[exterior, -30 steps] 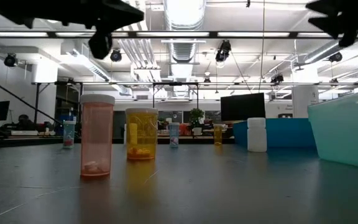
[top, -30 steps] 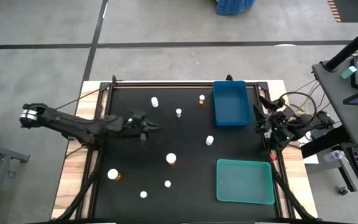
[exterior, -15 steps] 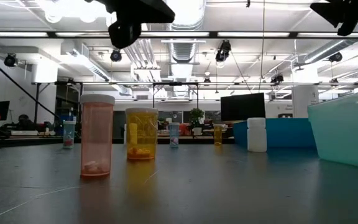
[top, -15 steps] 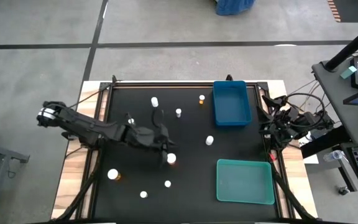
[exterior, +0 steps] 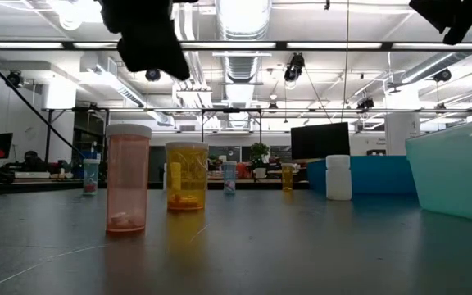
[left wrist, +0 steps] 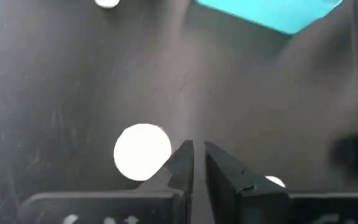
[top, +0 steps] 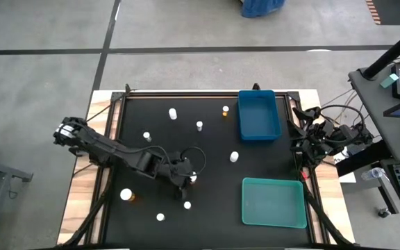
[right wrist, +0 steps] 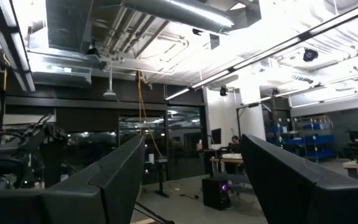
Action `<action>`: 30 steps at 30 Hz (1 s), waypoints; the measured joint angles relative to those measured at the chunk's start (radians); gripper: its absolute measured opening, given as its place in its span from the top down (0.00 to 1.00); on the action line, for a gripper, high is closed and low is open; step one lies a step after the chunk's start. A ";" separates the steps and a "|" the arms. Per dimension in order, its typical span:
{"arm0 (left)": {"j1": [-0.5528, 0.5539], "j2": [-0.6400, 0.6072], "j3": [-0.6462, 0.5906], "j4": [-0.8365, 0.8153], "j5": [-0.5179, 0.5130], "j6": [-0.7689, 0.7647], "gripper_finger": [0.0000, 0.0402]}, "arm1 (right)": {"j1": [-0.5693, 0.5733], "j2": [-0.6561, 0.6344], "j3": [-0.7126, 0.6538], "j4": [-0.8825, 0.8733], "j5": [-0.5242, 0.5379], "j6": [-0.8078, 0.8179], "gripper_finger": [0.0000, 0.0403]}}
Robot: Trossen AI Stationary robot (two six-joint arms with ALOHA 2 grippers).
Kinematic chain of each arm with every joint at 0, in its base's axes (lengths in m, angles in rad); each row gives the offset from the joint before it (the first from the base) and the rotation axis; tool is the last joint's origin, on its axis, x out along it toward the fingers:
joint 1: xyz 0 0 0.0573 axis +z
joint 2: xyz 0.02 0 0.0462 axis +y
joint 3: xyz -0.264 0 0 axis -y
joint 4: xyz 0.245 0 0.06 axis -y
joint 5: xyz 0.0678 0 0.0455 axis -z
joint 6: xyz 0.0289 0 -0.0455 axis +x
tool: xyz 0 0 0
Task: Pick and place medicine bottles into bin by pill shape (circle, oval)
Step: Put the bottom right orange pill bottle into the light green bin
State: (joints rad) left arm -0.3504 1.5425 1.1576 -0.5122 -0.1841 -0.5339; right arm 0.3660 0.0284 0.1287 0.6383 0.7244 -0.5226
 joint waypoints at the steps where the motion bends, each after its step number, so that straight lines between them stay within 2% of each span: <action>1: 0.000 0.000 0.000 -0.016 0.000 0.000 0.92 | 0.000 0.000 0.000 -0.001 0.000 -0.001 0.36; 4: 0.002 0.000 0.000 -0.056 0.001 -0.009 0.83 | 0.000 0.000 0.000 -0.001 -0.001 -0.002 0.36; 8: 0.002 0.000 0.000 -0.054 0.001 -0.010 0.65 | 0.000 0.000 0.001 -0.001 -0.003 -0.021 0.36; 13: 0.003 0.028 0.000 -0.054 -0.188 -0.009 0.43 | 0.000 0.000 0.002 -0.002 -0.003 -0.041 0.36; 15: 0.004 0.053 0.000 -0.053 -0.219 -0.006 0.37 | 0.000 0.000 0.002 -0.001 -0.003 -0.046 0.36; 22: 0.003 0.141 0.001 -0.048 -0.186 0.025 0.34 | 0.000 0.000 0.002 -0.001 -0.002 -0.044 0.36; 30: 0.003 0.175 -0.001 -0.033 -0.141 0.016 0.34 | 0.000 0.000 0.002 -0.001 -0.002 -0.038 0.36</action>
State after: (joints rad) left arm -0.3473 1.7177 1.1568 -0.5452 -0.3251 -0.5175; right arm 0.3663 0.0284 0.1310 0.6373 0.7220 -0.5610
